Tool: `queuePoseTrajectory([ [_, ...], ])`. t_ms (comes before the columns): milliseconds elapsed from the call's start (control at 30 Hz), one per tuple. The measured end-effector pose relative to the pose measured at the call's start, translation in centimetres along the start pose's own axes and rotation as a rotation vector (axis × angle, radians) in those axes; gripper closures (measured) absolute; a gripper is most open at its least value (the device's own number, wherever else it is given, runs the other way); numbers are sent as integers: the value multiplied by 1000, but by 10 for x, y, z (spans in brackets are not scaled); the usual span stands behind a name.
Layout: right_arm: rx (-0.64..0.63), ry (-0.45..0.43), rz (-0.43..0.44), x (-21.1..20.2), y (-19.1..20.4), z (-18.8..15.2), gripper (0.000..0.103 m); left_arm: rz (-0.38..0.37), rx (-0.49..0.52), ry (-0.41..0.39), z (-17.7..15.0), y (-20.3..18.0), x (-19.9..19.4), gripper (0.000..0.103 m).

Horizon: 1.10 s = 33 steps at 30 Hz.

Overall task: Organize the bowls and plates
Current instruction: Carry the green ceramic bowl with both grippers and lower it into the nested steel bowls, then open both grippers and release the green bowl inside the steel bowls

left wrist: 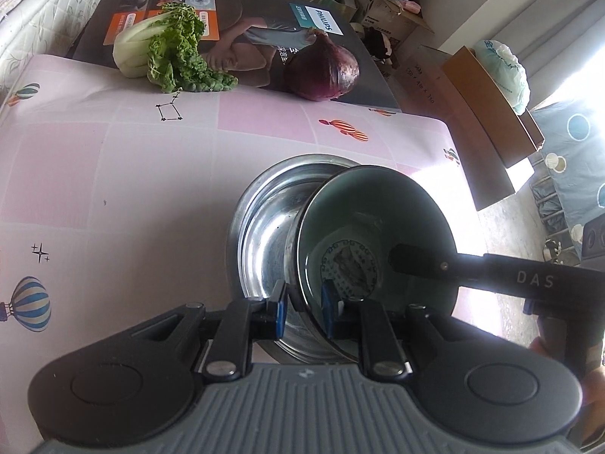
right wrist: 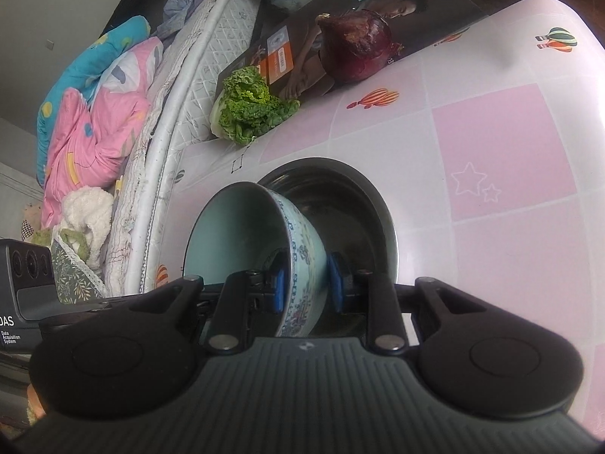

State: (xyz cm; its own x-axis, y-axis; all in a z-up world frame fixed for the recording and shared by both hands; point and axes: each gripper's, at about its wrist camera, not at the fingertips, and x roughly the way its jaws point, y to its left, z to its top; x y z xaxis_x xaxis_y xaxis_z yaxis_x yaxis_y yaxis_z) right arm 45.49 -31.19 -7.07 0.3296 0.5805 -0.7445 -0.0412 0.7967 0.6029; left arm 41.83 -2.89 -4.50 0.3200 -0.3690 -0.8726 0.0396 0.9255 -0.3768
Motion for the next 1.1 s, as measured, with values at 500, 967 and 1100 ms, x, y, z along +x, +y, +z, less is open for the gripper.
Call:
queuePoseTrajectory([
  [500, 17, -63, -33, 7, -5, 7, 59, -24, 0, -85, 1, 8, -17, 58],
  [967, -2, -272, 114, -96, 33, -46, 57, 5, 58, -245, -41, 9, -113, 29],
  [1100, -59, -333, 73, -140, 54, -92, 55, 12, 99, -289, -75, 13, -151, 19],
])
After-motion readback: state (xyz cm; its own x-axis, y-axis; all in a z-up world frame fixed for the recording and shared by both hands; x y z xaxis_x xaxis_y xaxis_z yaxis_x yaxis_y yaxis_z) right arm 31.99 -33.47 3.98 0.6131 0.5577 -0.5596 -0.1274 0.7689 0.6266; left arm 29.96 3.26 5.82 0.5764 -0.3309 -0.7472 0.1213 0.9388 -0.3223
